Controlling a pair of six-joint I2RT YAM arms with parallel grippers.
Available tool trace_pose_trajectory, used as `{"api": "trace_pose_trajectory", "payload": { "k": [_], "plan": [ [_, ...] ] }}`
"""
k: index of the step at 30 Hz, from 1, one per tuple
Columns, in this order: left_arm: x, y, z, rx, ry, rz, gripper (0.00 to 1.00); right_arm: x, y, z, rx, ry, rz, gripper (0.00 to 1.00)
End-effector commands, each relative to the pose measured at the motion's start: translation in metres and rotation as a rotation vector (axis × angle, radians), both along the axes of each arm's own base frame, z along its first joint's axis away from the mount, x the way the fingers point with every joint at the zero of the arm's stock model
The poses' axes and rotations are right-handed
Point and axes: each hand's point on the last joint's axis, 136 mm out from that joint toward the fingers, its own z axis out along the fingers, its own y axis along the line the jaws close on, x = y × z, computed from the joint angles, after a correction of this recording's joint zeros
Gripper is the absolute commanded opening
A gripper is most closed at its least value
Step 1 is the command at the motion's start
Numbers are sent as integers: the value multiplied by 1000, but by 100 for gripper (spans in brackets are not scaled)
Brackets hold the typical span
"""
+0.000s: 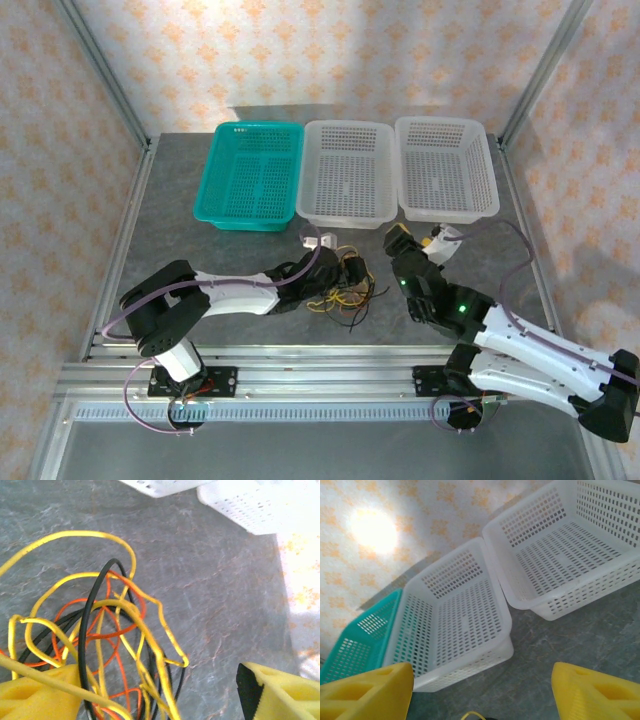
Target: Untangle the cables
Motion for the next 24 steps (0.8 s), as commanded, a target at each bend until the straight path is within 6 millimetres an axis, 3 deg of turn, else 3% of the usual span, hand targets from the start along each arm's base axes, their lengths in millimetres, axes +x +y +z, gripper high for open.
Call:
{"api": "trace_pose_trajectory", "payload": {
  "k": [1,7,11,17,24],
  "plan": [
    [7,8,20,57,-64,18,86,-6,-8,-19,-98,76,18,73],
    [2,37,35,167,-106,44,94,-8,22,-42,-131,216,228,72],
    [-7,52,38,242,-124,11,94,-14,47,-71,-158,380,368,71],
    [-21,73,39,270,-167,-13,94,-21,66,-109,-200,573,475,69],
    [-27,69,40,195,-203,-39,99,-14,73,-135,-192,631,573,55]
  ]
}}
